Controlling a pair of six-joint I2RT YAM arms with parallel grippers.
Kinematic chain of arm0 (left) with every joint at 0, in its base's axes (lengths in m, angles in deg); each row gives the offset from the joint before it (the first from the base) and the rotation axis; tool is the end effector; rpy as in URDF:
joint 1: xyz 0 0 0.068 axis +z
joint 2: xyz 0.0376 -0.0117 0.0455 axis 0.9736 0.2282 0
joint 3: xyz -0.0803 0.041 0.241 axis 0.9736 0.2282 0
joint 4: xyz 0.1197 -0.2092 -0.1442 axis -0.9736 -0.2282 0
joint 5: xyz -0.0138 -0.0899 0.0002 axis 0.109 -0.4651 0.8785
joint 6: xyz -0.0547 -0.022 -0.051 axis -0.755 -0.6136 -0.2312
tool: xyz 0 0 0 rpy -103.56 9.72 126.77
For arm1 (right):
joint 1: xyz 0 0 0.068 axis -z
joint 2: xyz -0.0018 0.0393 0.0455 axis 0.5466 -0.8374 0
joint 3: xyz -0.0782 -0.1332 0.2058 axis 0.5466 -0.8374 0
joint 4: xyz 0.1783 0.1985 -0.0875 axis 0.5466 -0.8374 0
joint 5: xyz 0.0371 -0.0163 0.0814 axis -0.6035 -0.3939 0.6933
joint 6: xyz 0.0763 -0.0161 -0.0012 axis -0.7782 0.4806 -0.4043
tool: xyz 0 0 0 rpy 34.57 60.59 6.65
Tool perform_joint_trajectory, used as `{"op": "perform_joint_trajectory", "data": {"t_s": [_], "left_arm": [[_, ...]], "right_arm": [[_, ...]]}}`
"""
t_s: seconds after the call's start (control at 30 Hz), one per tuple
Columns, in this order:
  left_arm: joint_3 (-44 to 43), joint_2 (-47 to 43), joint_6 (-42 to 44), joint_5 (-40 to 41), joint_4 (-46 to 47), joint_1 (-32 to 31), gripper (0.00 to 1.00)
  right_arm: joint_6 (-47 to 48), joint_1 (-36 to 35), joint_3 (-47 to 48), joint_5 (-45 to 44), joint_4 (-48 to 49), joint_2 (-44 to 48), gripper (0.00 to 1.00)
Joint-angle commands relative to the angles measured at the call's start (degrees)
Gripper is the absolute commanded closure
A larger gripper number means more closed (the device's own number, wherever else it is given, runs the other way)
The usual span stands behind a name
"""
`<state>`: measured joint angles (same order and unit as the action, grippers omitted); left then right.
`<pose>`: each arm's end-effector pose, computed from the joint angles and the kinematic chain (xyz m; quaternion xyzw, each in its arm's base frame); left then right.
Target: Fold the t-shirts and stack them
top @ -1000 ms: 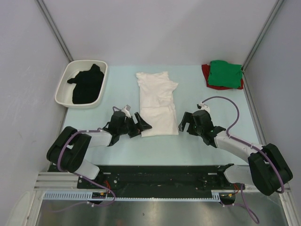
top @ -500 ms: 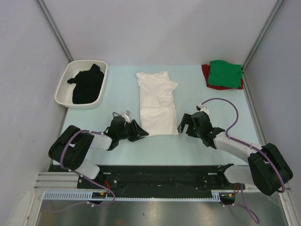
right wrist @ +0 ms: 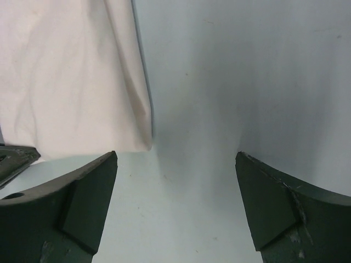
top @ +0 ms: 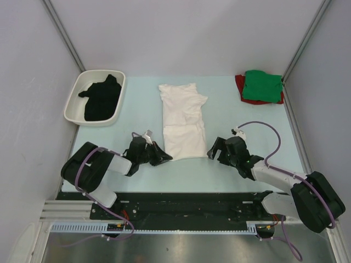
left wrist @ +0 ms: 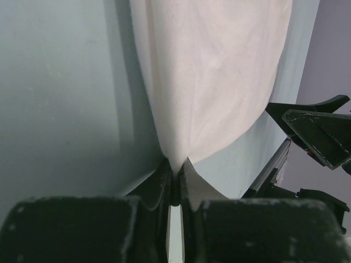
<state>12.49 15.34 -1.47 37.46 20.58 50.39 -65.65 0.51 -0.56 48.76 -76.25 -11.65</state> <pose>0.2335 -0.1458 0.0469 -0.1326 0.8662 -0.4309 0.2155 0.2261 0.1348 0.1085 0.1049 0.9073 0.2014 0.3539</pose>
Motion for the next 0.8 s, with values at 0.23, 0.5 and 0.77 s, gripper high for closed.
{"op": "perform_joint_trajectory", "data": {"t_s": [0.23,0.5,0.77], "left_arm": [[3.82,-2.62,2.77,3.20,-8.63,-0.39,0.94],[3.64,-2.45,2.95,3.12,-8.89,-0.39,0.92],[3.65,-2.01,2.94,2.76,-8.45,-0.39,0.91]], "right_arm": [[-16.38,-0.60,-5.95,5.88,18.77,-6.60,0.18],[-22.10,-2.88,-6.74,11.86,27.48,-15.39,0.33],[-21.84,-2.45,-7.27,10.54,26.70,-16.10,0.54]]}}
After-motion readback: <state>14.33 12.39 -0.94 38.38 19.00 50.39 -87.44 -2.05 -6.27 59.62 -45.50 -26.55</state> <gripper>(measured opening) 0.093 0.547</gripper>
